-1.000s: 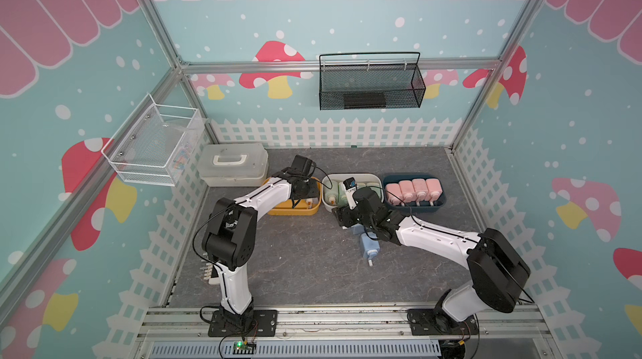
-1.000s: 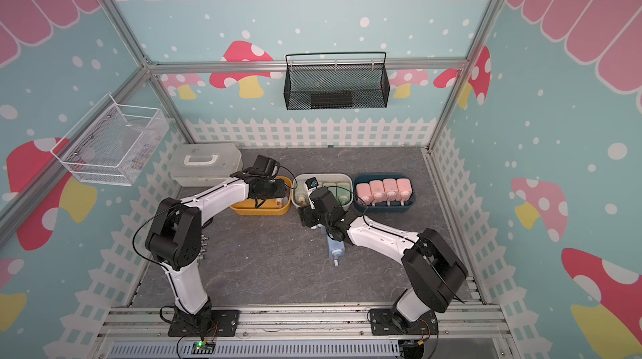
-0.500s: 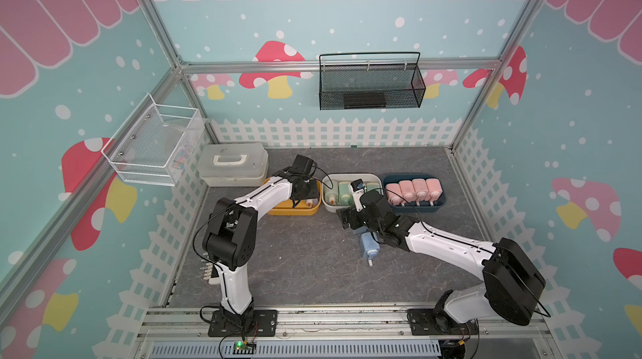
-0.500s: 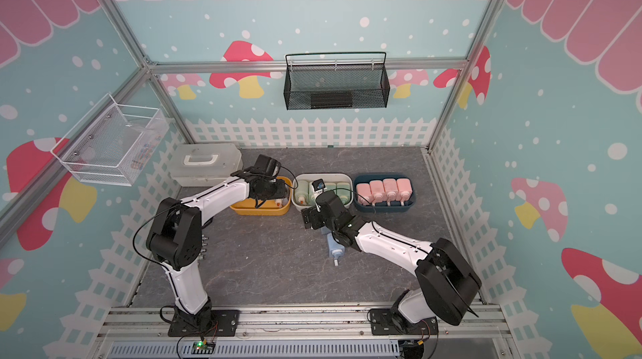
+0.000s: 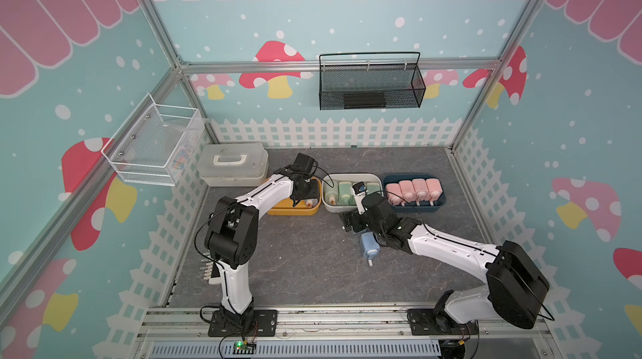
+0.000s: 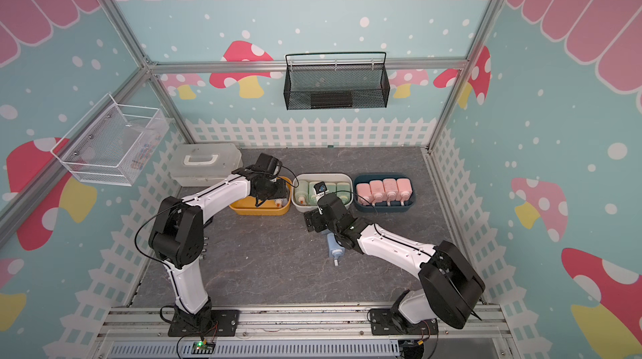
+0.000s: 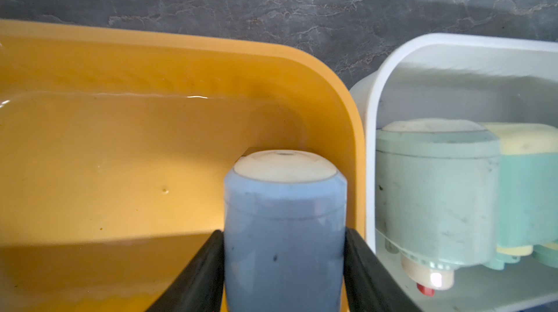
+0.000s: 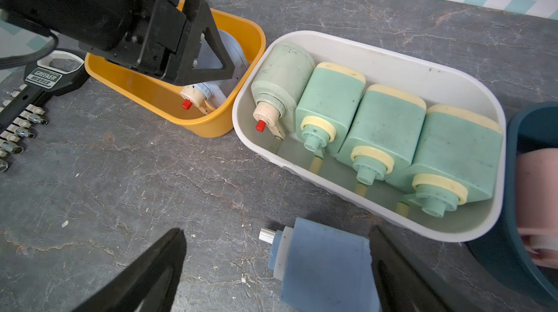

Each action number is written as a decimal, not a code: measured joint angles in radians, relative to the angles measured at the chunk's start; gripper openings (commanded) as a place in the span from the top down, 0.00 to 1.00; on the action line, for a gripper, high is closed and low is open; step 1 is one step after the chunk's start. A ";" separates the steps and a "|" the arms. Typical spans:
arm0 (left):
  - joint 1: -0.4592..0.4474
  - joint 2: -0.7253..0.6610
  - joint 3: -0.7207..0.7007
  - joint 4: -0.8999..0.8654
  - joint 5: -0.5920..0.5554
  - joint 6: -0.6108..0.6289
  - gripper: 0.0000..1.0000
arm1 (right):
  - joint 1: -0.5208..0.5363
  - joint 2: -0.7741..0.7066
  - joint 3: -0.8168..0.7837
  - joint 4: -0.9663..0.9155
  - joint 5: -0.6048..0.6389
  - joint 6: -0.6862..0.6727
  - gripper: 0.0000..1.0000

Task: Place the pencil sharpeners by color into the storage box
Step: Place the pencil sharpener in the storage box, then adjust the pencil sharpener at the center of the board.

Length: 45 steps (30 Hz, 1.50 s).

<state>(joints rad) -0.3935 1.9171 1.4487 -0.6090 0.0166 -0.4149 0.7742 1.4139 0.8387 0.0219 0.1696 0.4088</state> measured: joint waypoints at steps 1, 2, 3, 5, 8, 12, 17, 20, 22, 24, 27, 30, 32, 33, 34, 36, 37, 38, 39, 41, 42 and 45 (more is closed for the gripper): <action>0.000 0.000 0.001 -0.001 0.004 0.000 0.38 | 0.000 0.000 0.000 0.000 0.000 -0.001 0.05; -0.001 0.000 0.004 -0.001 0.010 0.000 0.37 | 0.000 0.000 0.000 0.000 0.000 -0.002 0.05; -0.003 0.000 0.010 0.000 0.015 0.000 0.37 | 0.000 0.000 0.000 0.000 0.000 -0.002 0.05; -0.006 0.000 0.021 0.000 0.023 0.000 0.34 | 0.000 0.000 0.000 0.000 0.000 -0.005 0.05; -0.007 0.000 0.030 0.001 0.033 0.000 0.27 | 0.000 0.000 0.000 -0.001 -0.001 -0.008 0.05; -0.007 0.000 0.031 0.000 0.034 -0.003 0.17 | 0.000 0.000 0.000 -0.011 0.001 -0.013 0.01; -0.007 -0.001 0.029 0.001 0.032 -0.004 0.01 | 0.000 0.000 0.000 -0.019 0.031 -0.019 0.01; -0.007 -0.010 0.019 0.001 0.024 -0.008 0.01 | 0.000 0.000 -0.001 -0.026 0.053 -0.020 0.01; -0.007 -0.020 0.008 0.001 0.020 -0.008 0.01 | 0.000 0.000 -0.005 -0.027 0.059 -0.020 0.01; -0.007 -0.036 -0.006 0.001 0.016 -0.008 0.01 | -0.001 0.000 -0.015 -0.029 0.059 -0.020 0.02; -0.007 -0.064 -0.030 0.009 0.011 -0.007 0.01 | -0.002 -0.001 -0.029 -0.039 0.058 -0.019 0.01; -0.007 -0.097 -0.059 0.027 0.010 -0.008 0.01 | -0.007 -0.008 -0.037 -0.055 0.057 -0.019 0.01; -0.007 -0.114 -0.070 0.033 0.010 -0.008 0.01 | -0.014 -0.020 -0.045 -0.058 0.054 -0.018 0.01; -0.007 -0.121 -0.073 0.037 0.010 -0.008 0.01 | -0.018 -0.027 -0.050 -0.060 0.050 -0.018 0.01; -0.007 -0.127 -0.076 0.040 0.009 -0.008 0.01 | -0.022 -0.032 -0.053 -0.060 0.047 -0.018 0.01; -0.011 -0.137 -0.079 0.048 0.003 -0.008 0.01 | -0.029 -0.043 -0.060 -0.061 0.041 -0.018 0.01; -0.016 -0.142 -0.082 0.053 -0.002 -0.008 0.01 | -0.031 -0.047 -0.063 -0.061 0.039 -0.018 0.02; -0.023 -0.148 -0.086 0.058 -0.009 -0.008 0.01 | -0.034 -0.050 -0.066 -0.061 0.034 -0.018 0.01; -0.031 -0.156 -0.094 0.066 -0.014 -0.008 0.01 | -0.036 -0.052 -0.068 -0.061 0.030 -0.018 0.01; -0.043 -0.175 -0.117 0.085 -0.023 -0.008 0.01 | -0.042 -0.052 -0.071 -0.061 0.018 -0.018 0.02; -0.048 -0.188 -0.132 0.094 -0.024 -0.008 0.01 | -0.048 -0.052 -0.075 -0.061 0.012 -0.018 0.01; -0.050 -0.219 -0.163 0.112 -0.025 -0.008 0.01 | -0.062 -0.052 -0.090 -0.062 -0.009 -0.013 0.01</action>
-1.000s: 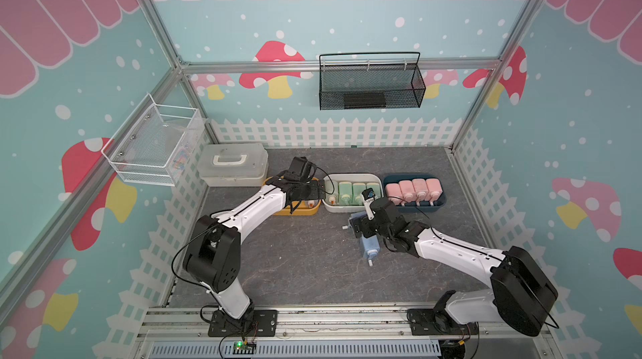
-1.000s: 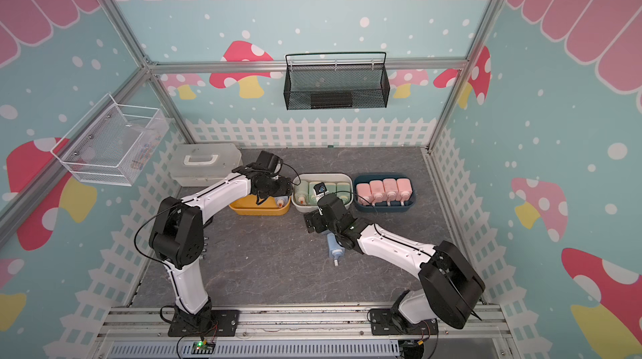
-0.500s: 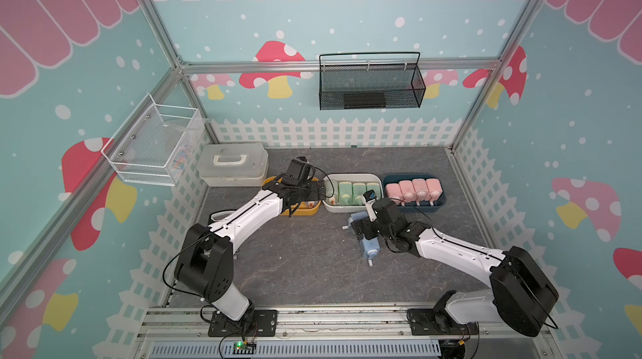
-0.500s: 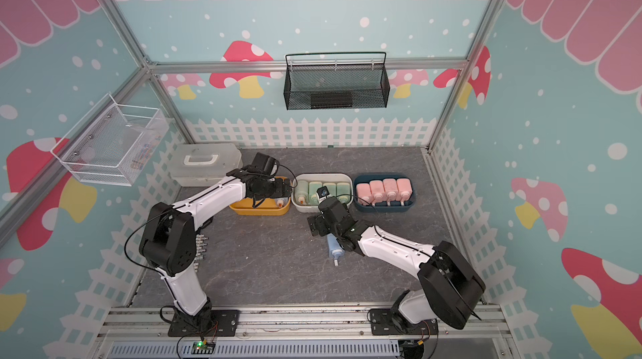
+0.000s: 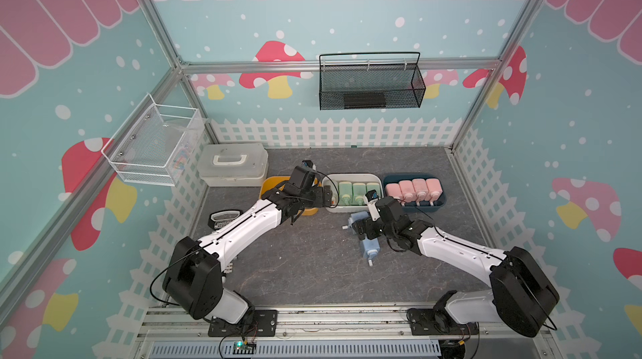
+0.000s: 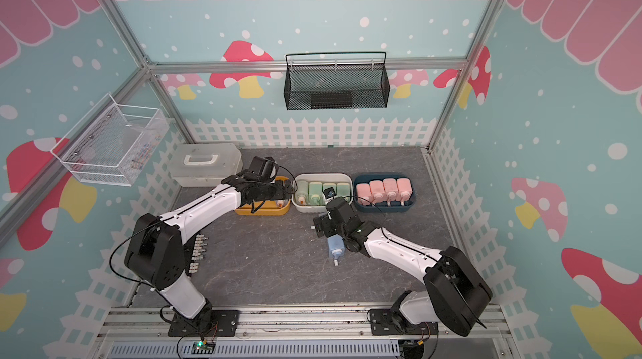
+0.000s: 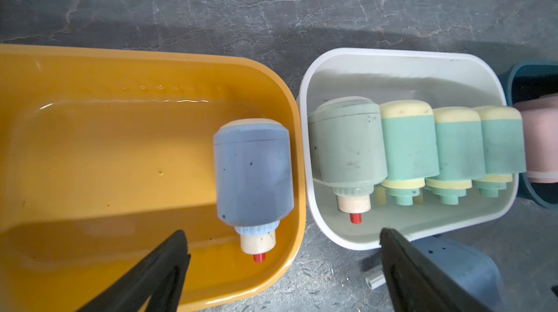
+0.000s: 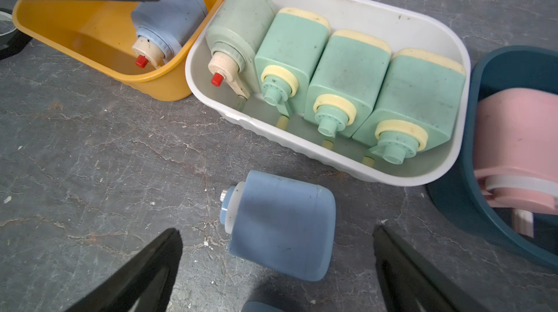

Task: Place the pencil sharpeners by color into the storage box
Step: Adjust the pencil sharpener at the center of the board.

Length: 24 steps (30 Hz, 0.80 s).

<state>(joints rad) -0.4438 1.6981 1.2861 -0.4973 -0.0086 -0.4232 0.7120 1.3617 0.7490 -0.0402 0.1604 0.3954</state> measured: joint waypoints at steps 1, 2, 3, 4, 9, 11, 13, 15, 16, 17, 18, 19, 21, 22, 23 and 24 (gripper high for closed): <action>0.000 -0.008 -0.007 0.007 0.000 0.000 0.01 | -0.005 0.000 -0.005 0.000 -0.007 0.002 0.01; 0.000 -0.019 -0.014 0.017 -0.003 0.000 0.01 | -0.008 -0.001 -0.011 -0.002 -0.018 0.002 0.01; -0.002 -0.029 -0.024 0.026 -0.006 0.000 0.01 | -0.013 -0.001 -0.015 -0.006 -0.027 0.003 0.01; -0.004 -0.039 -0.031 0.032 -0.011 0.000 0.01 | -0.017 -0.001 -0.017 -0.009 -0.035 0.004 0.01; -0.030 -0.105 -0.076 0.052 -0.018 -0.012 0.01 | -0.037 -0.003 -0.021 -0.024 -0.080 0.013 0.01; -0.052 -0.136 -0.092 0.054 -0.024 -0.018 0.01 | -0.047 -0.004 -0.022 -0.028 -0.103 0.016 0.02; -0.082 -0.168 -0.108 0.055 -0.033 -0.018 0.01 | -0.060 -0.004 -0.022 -0.034 -0.130 0.017 0.01; -0.125 -0.203 -0.128 0.057 -0.044 -0.018 0.01 | -0.073 -0.004 -0.022 -0.044 -0.157 0.018 0.01; -0.145 -0.215 -0.135 0.057 -0.048 -0.018 0.01 | -0.079 -0.003 -0.022 -0.050 -0.166 0.019 0.02; -0.166 -0.225 -0.141 0.058 -0.052 -0.017 0.01 | -0.085 -0.003 -0.022 -0.053 -0.178 0.021 0.01; -0.188 -0.232 -0.145 0.058 -0.058 -0.015 0.01 | -0.089 -0.002 -0.022 -0.054 -0.182 0.024 0.01; -0.206 -0.235 -0.148 0.062 -0.064 -0.014 0.01 | -0.092 -0.001 -0.021 -0.055 -0.187 0.025 0.01; -0.237 -0.236 -0.157 0.072 -0.071 -0.014 0.01 | -0.097 0.009 -0.018 -0.059 -0.196 0.026 0.01; -0.244 -0.236 -0.164 0.075 -0.072 -0.014 0.01 | -0.097 0.016 -0.016 -0.062 -0.200 0.026 0.01; -0.248 -0.236 -0.174 0.078 -0.074 -0.015 0.01 | -0.097 0.026 -0.011 -0.064 -0.206 0.025 0.01; -0.248 -0.236 -0.184 0.082 -0.077 -0.016 0.01 | -0.097 0.037 -0.005 -0.068 -0.214 0.024 0.01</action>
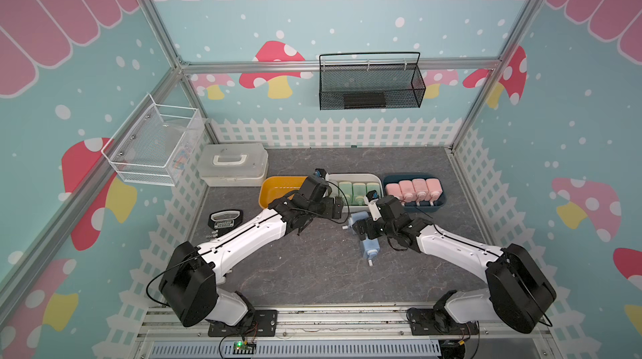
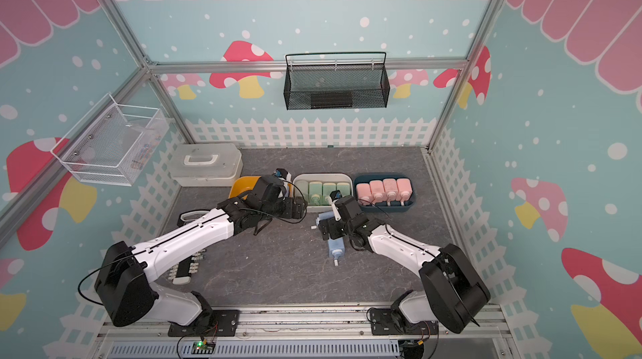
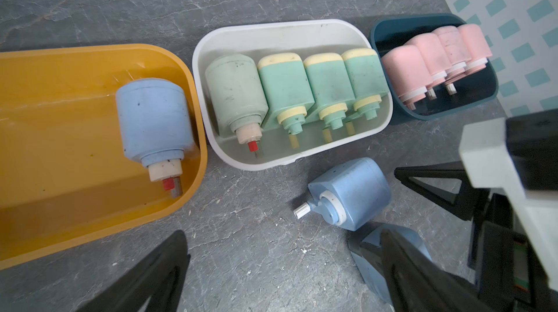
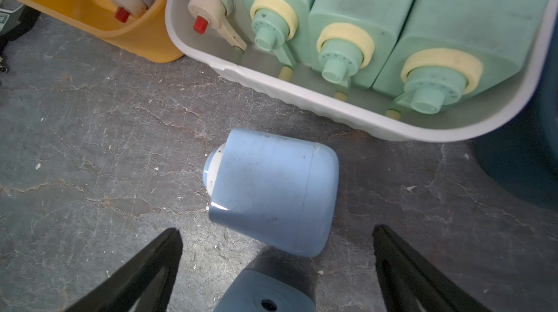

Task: Place the pencil sharpeners by color into the storage box
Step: Adjust the pencil sharpener at the center of the board.

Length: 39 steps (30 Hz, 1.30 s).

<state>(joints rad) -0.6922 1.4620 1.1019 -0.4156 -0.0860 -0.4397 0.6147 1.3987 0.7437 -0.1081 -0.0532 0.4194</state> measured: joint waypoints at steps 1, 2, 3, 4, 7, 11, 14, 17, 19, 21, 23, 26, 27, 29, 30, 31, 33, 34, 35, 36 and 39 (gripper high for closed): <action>0.000 0.000 -0.011 0.004 -0.001 -0.002 0.01 | 0.000 0.008 0.006 -0.002 -0.008 -0.002 0.01; 0.001 0.000 -0.023 0.006 -0.001 -0.006 0.01 | 0.000 0.018 0.013 -0.003 -0.018 -0.006 0.01; 0.002 0.000 -0.034 0.007 0.000 -0.008 0.01 | 0.000 0.026 0.022 -0.006 -0.029 -0.011 0.01; 0.002 0.000 -0.043 0.008 0.000 -0.012 0.01 | 0.000 0.032 0.029 -0.008 -0.036 -0.016 0.02; 0.002 0.000 -0.068 0.018 0.001 -0.024 0.01 | 0.000 0.046 0.051 -0.017 -0.060 -0.038 0.02; 0.002 0.000 -0.106 0.029 0.005 -0.029 0.01 | 0.000 0.063 0.073 -0.042 -0.070 -0.080 0.01; 0.002 0.000 -0.127 0.032 0.011 -0.029 0.01 | 0.000 0.084 0.098 -0.072 -0.067 -0.118 0.01; 0.002 -0.009 -0.150 0.036 0.013 -0.029 0.01 | -0.001 0.110 0.124 -0.095 -0.071 -0.159 0.02; 0.002 -0.025 -0.169 0.040 0.016 -0.028 0.01 | -0.002 0.124 0.133 -0.102 -0.083 -0.181 0.02; 0.002 -0.043 -0.186 0.040 0.020 -0.028 0.01 | -0.002 0.134 0.137 -0.102 -0.107 -0.198 0.02; 0.002 -0.056 -0.196 0.041 0.024 -0.028 0.01 | -0.002 0.139 0.137 -0.101 -0.135 -0.211 0.02; 0.002 -0.071 -0.210 0.048 0.027 -0.028 0.01 | -0.003 0.150 0.149 -0.103 -0.185 -0.225 0.02; 0.002 -0.073 -0.212 0.048 0.027 -0.028 0.01 | -0.004 0.157 0.156 -0.103 -0.200 -0.227 0.02; 0.002 -0.074 -0.218 0.053 0.031 -0.027 0.01 | -0.005 0.168 0.169 -0.102 -0.235 -0.232 0.02; 0.002 -0.074 -0.220 0.054 0.034 -0.027 0.01 | -0.005 0.171 0.172 -0.100 -0.252 -0.233 0.02; 0.002 -0.074 -0.220 0.054 0.038 -0.027 0.01 | -0.005 0.173 0.173 -0.100 -0.272 -0.234 0.02; 0.002 -0.074 -0.221 0.055 0.039 -0.025 0.01 | -0.005 0.175 0.174 -0.100 -0.306 -0.239 0.02; 0.002 -0.074 -0.221 0.056 0.040 -0.024 0.01 | -0.005 0.175 0.175 -0.100 -0.317 -0.240 0.02; 0.002 -0.074 -0.221 0.056 0.042 -0.024 0.01 | -0.005 0.175 0.175 -0.100 -0.323 -0.240 0.02; 0.002 -0.074 -0.220 0.057 0.044 -0.024 0.01 | -0.005 0.175 0.175 -0.100 -0.322 -0.240 0.02; 0.002 -0.071 -0.220 0.064 0.054 -0.023 0.01 | -0.005 0.169 0.174 -0.100 -0.309 -0.238 0.01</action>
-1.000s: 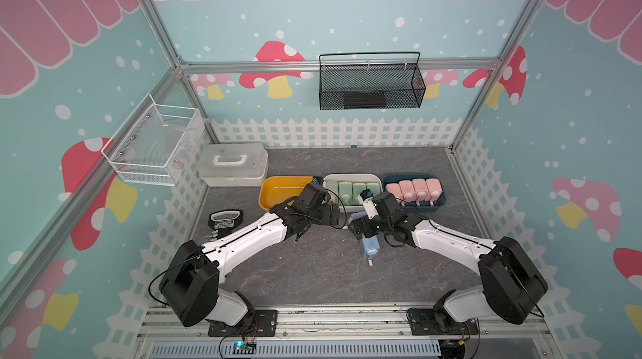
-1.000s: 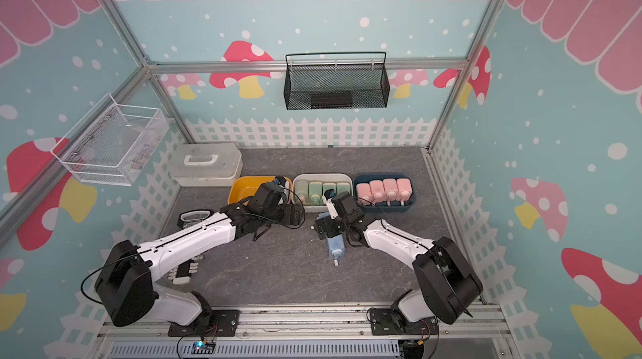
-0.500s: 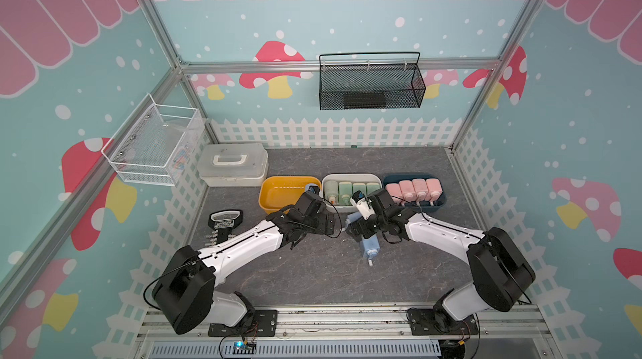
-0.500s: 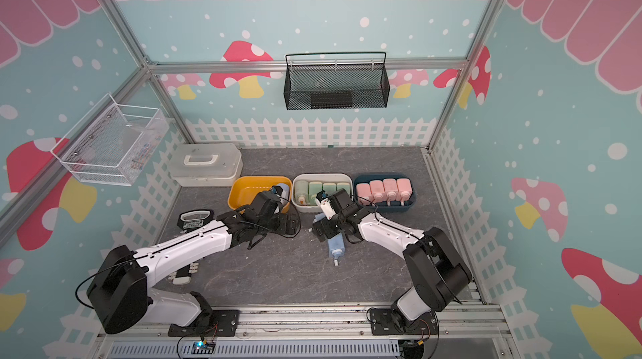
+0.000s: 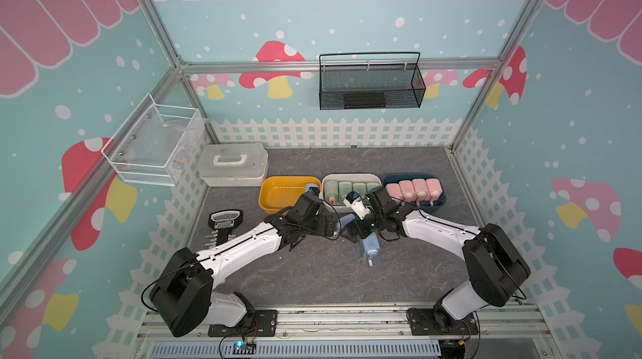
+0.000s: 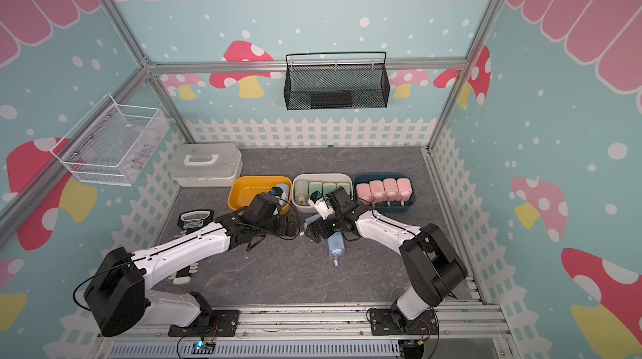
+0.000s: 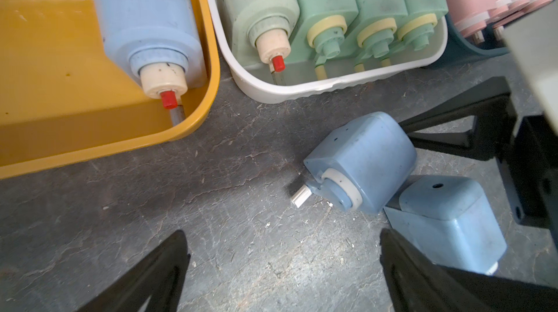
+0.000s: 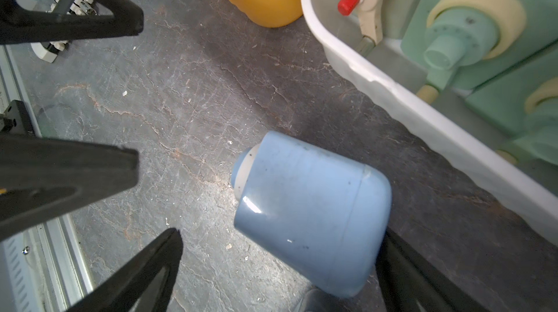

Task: Place the pencil sharpeners by color into the storage box
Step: Adjust the pencil sharpener at the center of the board.

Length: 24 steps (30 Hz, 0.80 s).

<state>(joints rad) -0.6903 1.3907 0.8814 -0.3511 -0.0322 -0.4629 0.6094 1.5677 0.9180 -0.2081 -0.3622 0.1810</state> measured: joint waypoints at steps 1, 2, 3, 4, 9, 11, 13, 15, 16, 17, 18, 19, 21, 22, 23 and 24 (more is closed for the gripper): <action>0.000 0.003 0.000 0.002 0.004 0.000 0.01 | 0.000 -0.011 -0.002 0.000 0.010 0.002 0.01; 0.000 0.005 0.000 0.004 0.007 0.003 0.01 | 0.000 -0.028 -0.005 0.003 0.023 0.006 0.02; 0.000 0.009 0.000 0.006 0.011 0.003 0.01 | 0.000 -0.052 -0.013 0.010 0.039 0.011 0.01; 0.000 0.013 0.000 0.006 0.014 0.004 0.01 | 0.000 -0.083 -0.025 0.019 0.059 0.015 0.01; 0.000 0.038 0.000 0.015 0.036 0.021 0.01 | 0.000 -0.257 -0.108 0.082 0.208 0.065 0.01; -0.001 0.051 0.000 0.019 0.037 0.031 0.01 | 0.000 -0.314 -0.148 0.105 0.279 0.088 0.02; -0.001 0.058 0.000 0.031 0.050 0.043 0.01 | 0.000 -0.348 -0.176 0.107 0.349 0.109 0.01; -0.002 0.059 0.000 0.058 0.072 0.060 0.01 | 0.000 -0.368 -0.193 0.100 0.418 0.128 0.01; -0.003 0.059 0.000 0.075 0.083 0.072 0.01 | 0.000 -0.377 -0.200 0.095 0.454 0.137 0.01; -0.005 0.059 0.000 0.088 0.091 0.088 0.01 | 0.000 -0.386 -0.208 0.093 0.485 0.145 0.01; -0.008 0.059 0.000 0.098 0.098 0.108 0.01 | 0.000 -0.396 -0.215 0.091 0.510 0.150 0.01; -0.013 0.059 0.000 0.105 0.102 0.133 0.01 | 0.000 -0.409 -0.225 0.090 0.534 0.155 0.01; -0.023 0.065 0.003 0.110 0.105 0.183 0.01 | 0.000 -0.437 -0.246 0.085 0.571 0.162 0.01; -0.027 0.072 0.007 0.109 0.105 0.211 0.01 | 0.000 -0.453 -0.255 0.078 0.588 0.164 0.01; -0.031 0.080 0.012 0.109 0.104 0.237 0.01 | 0.000 -0.463 -0.260 0.073 0.598 0.165 0.01; -0.033 0.091 0.019 0.108 0.104 0.263 0.01 | 0.000 -0.476 -0.265 0.068 0.612 0.165 0.01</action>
<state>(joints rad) -0.7231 1.4818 0.9009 -0.2432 0.0715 -0.1997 0.6094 1.0912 0.6533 -0.1402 0.2493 0.3462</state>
